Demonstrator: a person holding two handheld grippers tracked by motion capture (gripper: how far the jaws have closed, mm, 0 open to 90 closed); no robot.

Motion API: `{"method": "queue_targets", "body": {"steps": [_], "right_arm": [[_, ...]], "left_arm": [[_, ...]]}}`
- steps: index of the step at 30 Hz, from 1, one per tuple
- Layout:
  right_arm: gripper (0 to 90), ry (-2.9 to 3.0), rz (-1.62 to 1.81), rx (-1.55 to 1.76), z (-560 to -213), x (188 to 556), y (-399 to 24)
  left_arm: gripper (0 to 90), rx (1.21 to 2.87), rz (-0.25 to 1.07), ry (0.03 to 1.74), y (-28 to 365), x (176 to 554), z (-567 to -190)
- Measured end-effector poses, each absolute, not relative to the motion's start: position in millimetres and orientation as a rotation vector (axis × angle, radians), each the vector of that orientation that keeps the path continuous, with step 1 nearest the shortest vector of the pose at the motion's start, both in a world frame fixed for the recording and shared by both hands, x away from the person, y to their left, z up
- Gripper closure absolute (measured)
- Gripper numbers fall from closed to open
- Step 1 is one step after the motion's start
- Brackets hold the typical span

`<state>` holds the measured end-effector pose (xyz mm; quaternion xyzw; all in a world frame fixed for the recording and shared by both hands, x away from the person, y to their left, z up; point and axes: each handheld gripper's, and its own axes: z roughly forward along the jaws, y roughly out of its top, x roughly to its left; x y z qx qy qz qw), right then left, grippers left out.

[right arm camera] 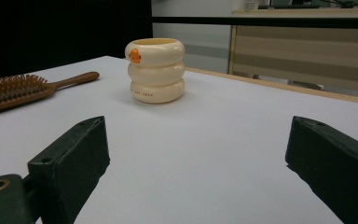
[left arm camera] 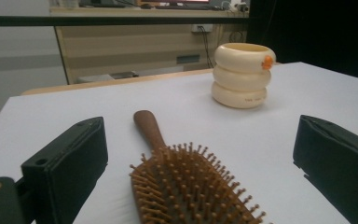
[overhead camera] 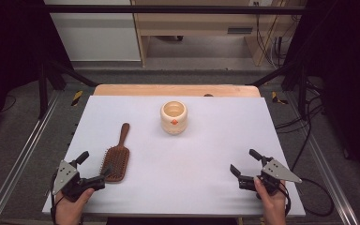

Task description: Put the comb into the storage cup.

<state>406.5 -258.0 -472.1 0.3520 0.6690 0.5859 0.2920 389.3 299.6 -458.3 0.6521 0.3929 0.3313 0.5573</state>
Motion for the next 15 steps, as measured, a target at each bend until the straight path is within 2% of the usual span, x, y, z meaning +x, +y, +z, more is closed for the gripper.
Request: {"method": "queue_targets", "body": {"steps": [10,15], "right_arm": [[5.8,1.783,1.541,0.963,-473,407,-260],[5.8,1.781,1.535,0.957,-473,407,-259]], "left_arm": [[3.4,1.535,0.77,0.967,297,390,-460],[9.4,1.536,0.788,1.013,306,389,-460]]}}
